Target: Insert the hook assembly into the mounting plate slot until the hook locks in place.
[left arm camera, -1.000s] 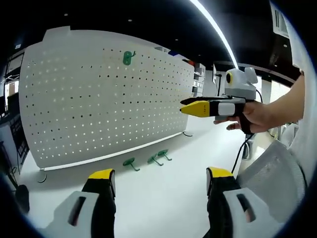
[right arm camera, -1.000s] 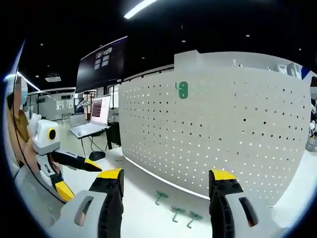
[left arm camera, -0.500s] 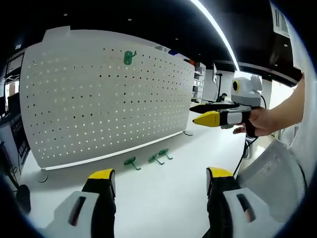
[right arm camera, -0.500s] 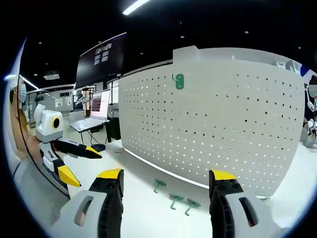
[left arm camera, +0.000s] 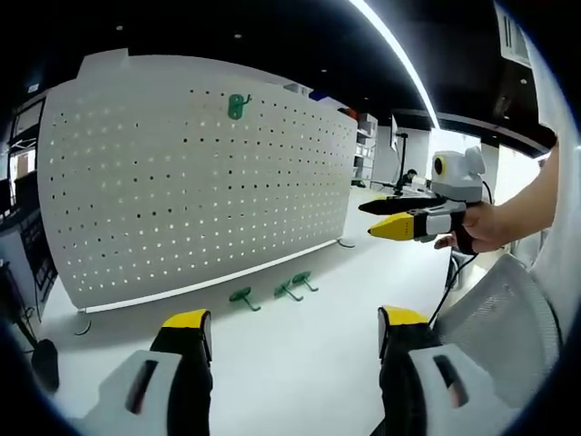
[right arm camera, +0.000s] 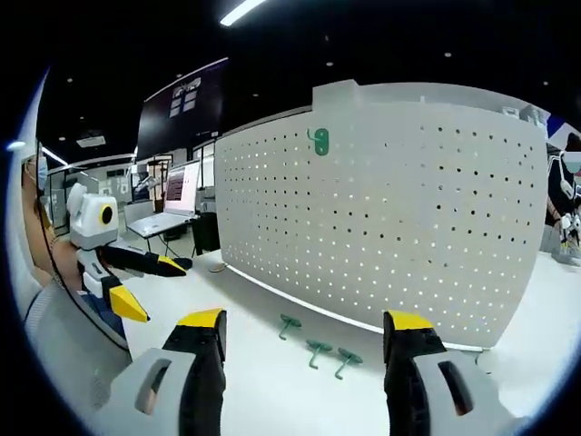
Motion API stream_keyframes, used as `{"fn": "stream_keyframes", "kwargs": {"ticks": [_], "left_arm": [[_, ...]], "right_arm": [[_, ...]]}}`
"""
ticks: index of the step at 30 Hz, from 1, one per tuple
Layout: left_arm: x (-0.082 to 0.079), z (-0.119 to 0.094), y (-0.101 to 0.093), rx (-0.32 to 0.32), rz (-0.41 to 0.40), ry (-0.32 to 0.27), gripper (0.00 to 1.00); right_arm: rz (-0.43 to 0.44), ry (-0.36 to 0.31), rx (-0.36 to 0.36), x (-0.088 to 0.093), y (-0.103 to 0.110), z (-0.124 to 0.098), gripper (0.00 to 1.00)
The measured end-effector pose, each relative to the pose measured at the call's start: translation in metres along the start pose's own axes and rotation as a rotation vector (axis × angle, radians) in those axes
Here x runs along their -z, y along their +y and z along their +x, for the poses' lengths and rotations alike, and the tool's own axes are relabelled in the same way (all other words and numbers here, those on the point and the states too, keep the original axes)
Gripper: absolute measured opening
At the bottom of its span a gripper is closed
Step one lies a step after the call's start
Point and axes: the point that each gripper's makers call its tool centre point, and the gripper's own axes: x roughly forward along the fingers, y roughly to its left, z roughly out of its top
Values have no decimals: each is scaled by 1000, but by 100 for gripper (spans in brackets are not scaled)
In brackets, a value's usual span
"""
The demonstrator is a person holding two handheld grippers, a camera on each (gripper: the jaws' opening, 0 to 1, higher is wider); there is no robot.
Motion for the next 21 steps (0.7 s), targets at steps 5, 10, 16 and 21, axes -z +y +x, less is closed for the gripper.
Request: {"fn": "stream_keyframes", "kwargs": {"ticks": [5,10,16,21], "left_arm": [[2,-2,3,-3,3,8,77],[2,-4,6,-13,1,9,77],[2,-8,13,-27,5,7,77],[3,-11,16,-29,13,14,77]], "right_arm": [[8,8,3,6,-1,-6,69],[19,19,5,12,-2,-12,69],[20,34,6,18,-3,-18,69],[12,41,6,21,-4,-22,69]]}}
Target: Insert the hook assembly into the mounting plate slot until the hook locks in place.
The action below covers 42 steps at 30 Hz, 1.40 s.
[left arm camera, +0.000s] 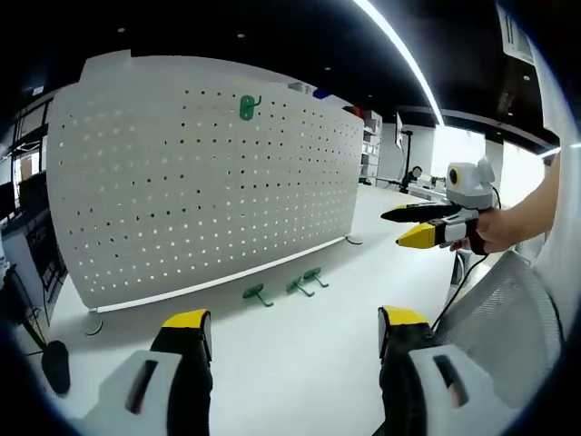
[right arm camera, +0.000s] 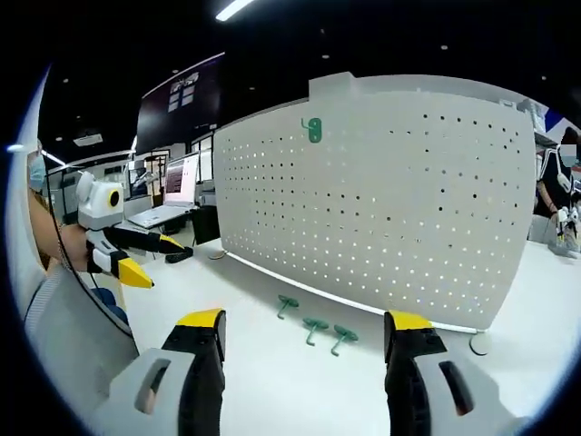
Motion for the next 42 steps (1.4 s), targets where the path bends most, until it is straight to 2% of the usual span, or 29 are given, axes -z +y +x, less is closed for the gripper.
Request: {"fn": "stream_keyframes", "kwargs": {"ticks": [16,22,42], "left_arm": [[4,-4,5,-3,-8,14,77],[6,-5,5,8,-4,25,77],[13,-14,11,12,8,53,77]], "right_arm": [[6,35,15,14,-3,-18,70],[1,47,18,14,-3,-21,70],[10,98,9,31,-13,-32,71]]}}
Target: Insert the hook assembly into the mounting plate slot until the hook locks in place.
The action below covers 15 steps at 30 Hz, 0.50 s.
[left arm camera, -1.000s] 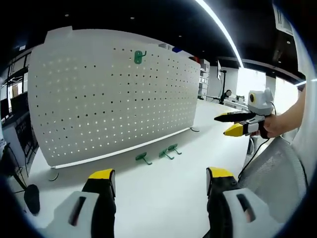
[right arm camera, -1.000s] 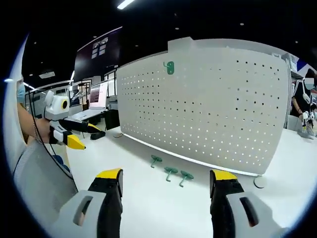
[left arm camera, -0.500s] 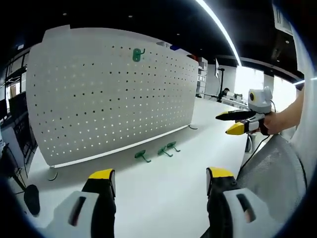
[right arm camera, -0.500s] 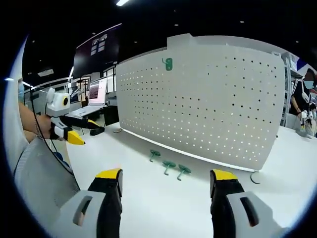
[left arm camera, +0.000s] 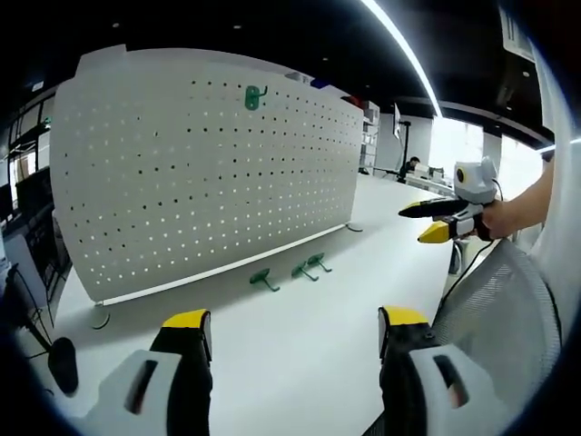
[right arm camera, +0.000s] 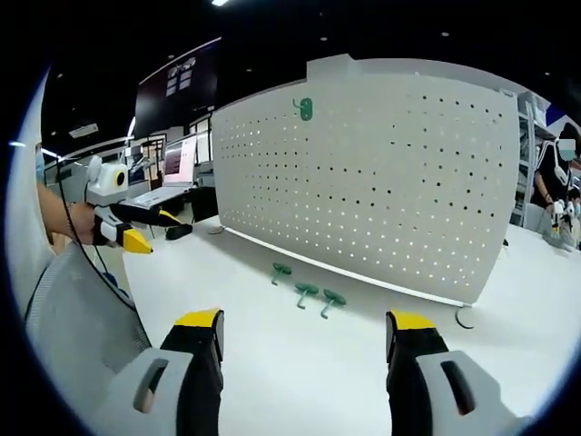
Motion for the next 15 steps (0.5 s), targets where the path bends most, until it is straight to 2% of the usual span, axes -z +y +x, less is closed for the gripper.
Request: {"fn": "stream_keyframes", "kwargs": {"ticks": [15], "left_arm": [[4,-3,3,0,-13,10,77]], "right_arm": [[8,11,-6,7,4,0,71]]}}
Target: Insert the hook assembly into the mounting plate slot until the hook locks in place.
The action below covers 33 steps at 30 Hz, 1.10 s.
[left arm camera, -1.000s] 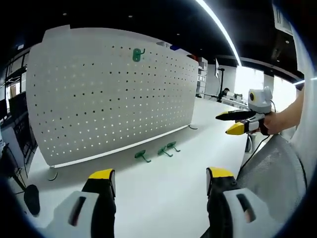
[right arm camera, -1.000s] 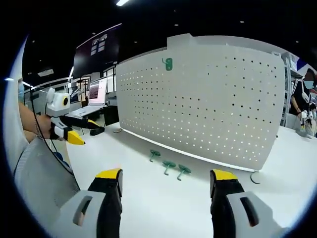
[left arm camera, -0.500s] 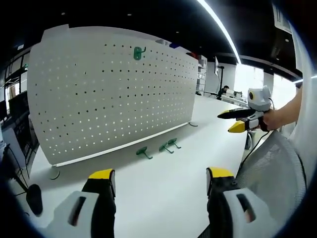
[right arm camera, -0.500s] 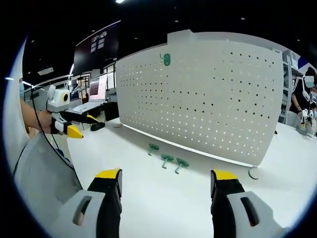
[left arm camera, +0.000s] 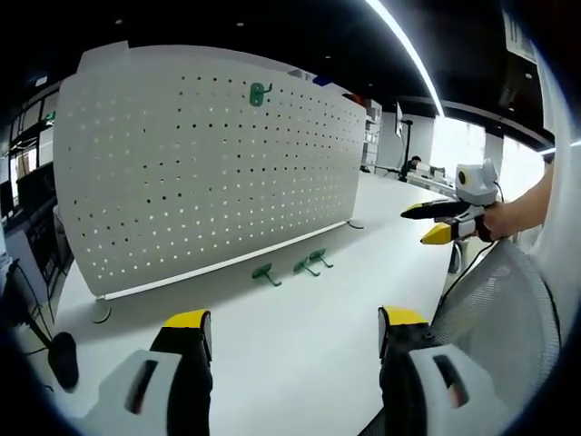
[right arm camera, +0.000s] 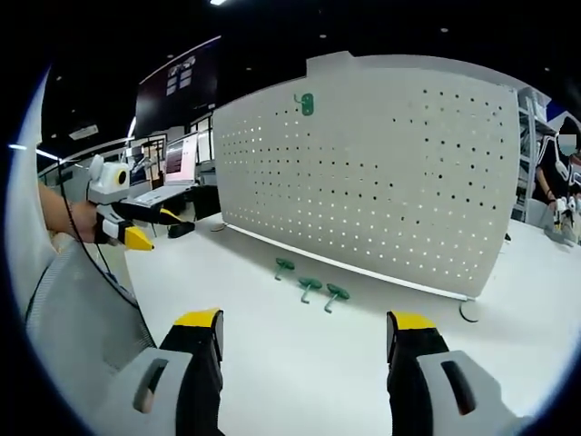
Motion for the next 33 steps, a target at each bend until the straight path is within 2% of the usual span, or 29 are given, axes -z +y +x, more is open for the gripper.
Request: {"fn": "stream_keyframes", "kwargs": {"ticks": [7,19,26,33], "left_arm": [[2,1,-3,22,3,17,77],[-3,8,-3,103,103,80,79],[4,15,0,168,189,166,80],[25,24,3,243,274,292,82]], "right_arm": [[4,3,2,1,0,0,71],[16,13,0,5,0,1,72],[9,21,-7,7,2,3,72],[9,27,-10,9,3,3,72]]}}
